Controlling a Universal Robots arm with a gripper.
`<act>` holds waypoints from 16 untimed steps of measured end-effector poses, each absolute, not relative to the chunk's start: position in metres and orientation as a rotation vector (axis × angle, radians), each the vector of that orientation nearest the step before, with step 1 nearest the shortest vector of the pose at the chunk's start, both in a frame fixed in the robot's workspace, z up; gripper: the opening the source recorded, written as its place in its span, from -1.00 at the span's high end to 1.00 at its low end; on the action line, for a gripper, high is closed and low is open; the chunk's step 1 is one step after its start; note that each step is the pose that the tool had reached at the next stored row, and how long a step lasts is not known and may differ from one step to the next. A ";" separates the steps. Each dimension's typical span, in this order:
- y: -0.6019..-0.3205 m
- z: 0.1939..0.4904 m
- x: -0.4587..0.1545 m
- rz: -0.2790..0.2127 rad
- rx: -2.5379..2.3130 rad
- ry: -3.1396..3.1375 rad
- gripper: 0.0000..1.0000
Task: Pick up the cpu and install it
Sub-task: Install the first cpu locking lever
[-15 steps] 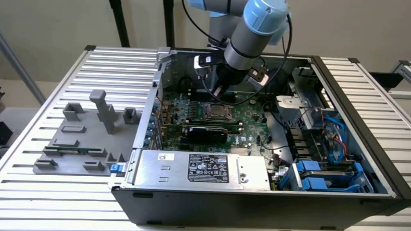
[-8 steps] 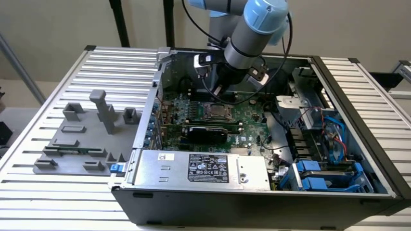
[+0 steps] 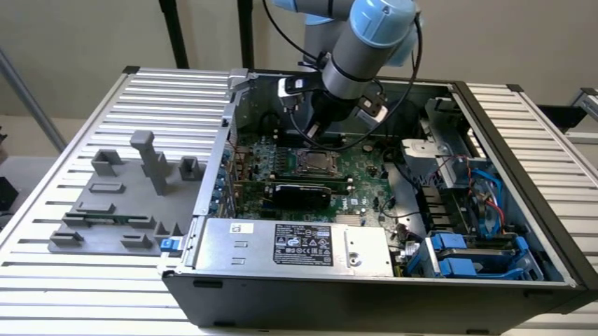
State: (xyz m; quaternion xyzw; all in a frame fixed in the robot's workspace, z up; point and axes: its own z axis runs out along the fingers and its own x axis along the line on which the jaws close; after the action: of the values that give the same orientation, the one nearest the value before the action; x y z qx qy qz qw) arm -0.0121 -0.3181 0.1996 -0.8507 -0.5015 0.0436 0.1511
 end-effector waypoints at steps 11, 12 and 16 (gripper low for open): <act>-0.315 0.200 -0.013 0.125 -2.443 -1.438 0.79; -0.315 0.200 -0.013 0.125 -2.443 -1.438 0.79; -0.315 0.200 -0.012 0.125 -2.444 -1.439 0.79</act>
State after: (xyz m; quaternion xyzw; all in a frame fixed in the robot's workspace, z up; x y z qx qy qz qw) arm -0.0121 -0.3147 0.1996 -0.8511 -0.5010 0.0437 0.1509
